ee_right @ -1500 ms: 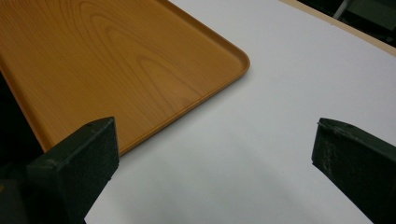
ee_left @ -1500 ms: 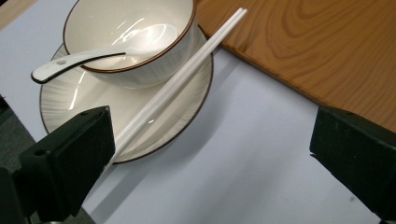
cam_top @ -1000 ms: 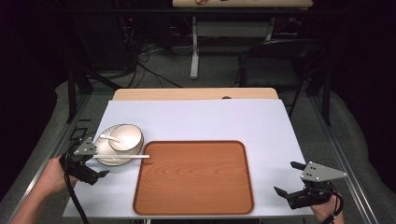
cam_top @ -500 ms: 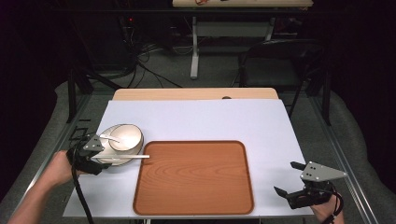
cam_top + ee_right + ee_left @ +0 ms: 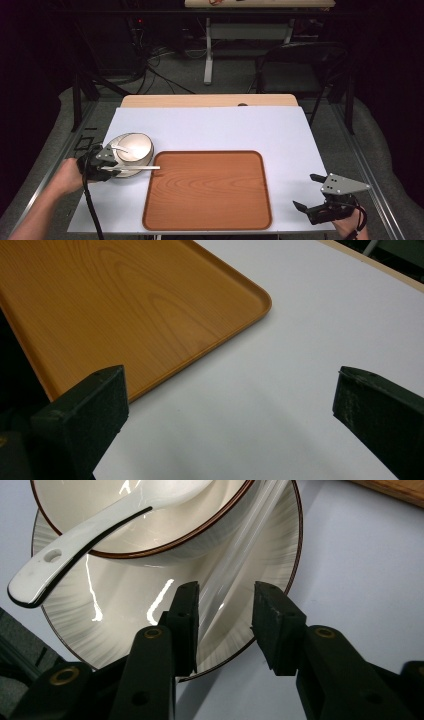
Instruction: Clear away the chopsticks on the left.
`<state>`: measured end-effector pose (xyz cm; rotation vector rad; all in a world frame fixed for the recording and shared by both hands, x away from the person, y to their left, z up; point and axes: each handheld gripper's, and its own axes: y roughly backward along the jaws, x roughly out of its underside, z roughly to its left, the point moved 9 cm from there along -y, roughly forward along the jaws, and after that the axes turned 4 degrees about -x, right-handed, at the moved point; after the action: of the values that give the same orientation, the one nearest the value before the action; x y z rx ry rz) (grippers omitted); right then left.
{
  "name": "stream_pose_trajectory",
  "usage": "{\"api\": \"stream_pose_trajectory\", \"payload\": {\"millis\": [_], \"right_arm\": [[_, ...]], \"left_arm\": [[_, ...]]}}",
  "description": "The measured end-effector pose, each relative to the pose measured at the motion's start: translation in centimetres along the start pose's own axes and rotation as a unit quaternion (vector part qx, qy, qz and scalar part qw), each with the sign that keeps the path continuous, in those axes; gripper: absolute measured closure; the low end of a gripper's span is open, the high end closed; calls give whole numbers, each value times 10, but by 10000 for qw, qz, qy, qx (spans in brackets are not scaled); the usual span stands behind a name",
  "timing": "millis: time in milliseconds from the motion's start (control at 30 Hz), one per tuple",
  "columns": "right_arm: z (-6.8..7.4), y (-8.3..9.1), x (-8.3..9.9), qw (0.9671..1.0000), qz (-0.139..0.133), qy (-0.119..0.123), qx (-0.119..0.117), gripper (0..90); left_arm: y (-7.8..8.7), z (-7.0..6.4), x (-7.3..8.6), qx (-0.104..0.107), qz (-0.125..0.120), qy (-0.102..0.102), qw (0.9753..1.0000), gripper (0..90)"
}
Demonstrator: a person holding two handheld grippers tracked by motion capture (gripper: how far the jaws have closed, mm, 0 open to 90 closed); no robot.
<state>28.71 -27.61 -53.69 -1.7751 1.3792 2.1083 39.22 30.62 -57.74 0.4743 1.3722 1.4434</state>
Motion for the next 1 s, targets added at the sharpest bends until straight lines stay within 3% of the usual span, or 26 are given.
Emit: {"api": "stream_pose_trajectory", "payload": {"millis": [633, 767, 1000], "right_arm": [[-1, 0, 1, 10000, 9, -4, 14, 8], [0, 0, 0, 10000, -23, 0, -24, 8], [0, 0, 0, 10000, -16, 2, -26, 8]], "left_arm": [[-9, 1, -3, 148, 128, -305, 9993, 729], [-8, -1, -4, 217, 32, -406, 9989, 751], [-8, -1, -4, 252, 146, -535, 9981, 753]]}}
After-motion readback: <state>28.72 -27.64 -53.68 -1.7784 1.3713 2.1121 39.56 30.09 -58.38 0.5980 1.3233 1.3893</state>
